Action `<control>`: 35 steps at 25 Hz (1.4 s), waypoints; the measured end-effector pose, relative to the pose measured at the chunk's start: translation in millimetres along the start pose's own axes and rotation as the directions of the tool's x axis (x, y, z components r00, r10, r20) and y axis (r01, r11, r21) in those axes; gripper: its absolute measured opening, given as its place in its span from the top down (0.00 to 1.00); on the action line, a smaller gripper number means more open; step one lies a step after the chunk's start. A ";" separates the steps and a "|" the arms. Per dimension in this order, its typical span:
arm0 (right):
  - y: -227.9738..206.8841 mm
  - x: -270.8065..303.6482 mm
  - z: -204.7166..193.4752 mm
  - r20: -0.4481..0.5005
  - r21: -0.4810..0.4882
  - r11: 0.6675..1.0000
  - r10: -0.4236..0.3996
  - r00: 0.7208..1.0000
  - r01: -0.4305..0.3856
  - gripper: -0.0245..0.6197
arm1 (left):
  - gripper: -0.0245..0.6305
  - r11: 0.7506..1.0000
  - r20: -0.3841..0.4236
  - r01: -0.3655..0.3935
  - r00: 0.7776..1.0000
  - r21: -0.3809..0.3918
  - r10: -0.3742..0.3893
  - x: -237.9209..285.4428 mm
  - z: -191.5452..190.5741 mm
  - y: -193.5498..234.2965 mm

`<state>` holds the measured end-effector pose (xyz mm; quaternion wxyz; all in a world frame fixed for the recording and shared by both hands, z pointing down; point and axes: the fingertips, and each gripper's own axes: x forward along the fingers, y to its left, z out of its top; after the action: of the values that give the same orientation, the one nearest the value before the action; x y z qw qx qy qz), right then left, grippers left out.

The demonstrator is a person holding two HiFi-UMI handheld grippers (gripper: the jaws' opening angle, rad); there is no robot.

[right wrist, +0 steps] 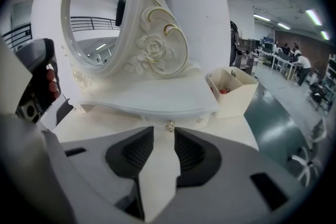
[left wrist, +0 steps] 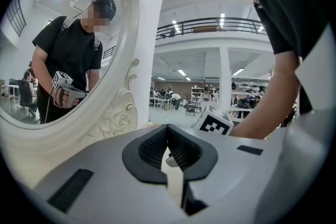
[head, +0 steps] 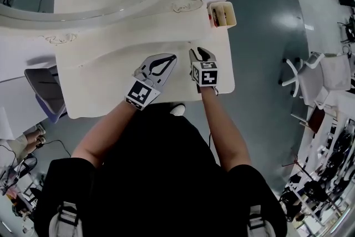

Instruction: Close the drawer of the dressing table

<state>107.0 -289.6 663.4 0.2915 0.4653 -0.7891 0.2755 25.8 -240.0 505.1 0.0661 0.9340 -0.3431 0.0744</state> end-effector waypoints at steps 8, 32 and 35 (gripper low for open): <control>27.5 -63.5 40.0 0.179 -0.049 0.997 0.065 0.982 -0.057 0.79 | 0.97 1.000 0.018 -0.022 1.000 0.003 0.021 -16.6 23.1 -16.7; 113.4 -291.9 118.0 0.573 -0.286 0.934 0.345 0.743 -0.214 0.95 | 0.97 0.999 0.106 -0.011 0.994 0.030 0.008 -62.7 128.1 -88.0; 117.3 -306.0 119.3 0.585 -0.303 0.931 0.351 0.731 -0.204 0.96 | 0.97 0.999 0.096 -0.020 0.995 0.030 0.017 -68.7 137.9 -93.0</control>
<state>99.2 -149.5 344.1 0.0150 0.3714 -0.9267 0.0561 47.5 -150.4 350.5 0.0342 0.9342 -0.3532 0.0356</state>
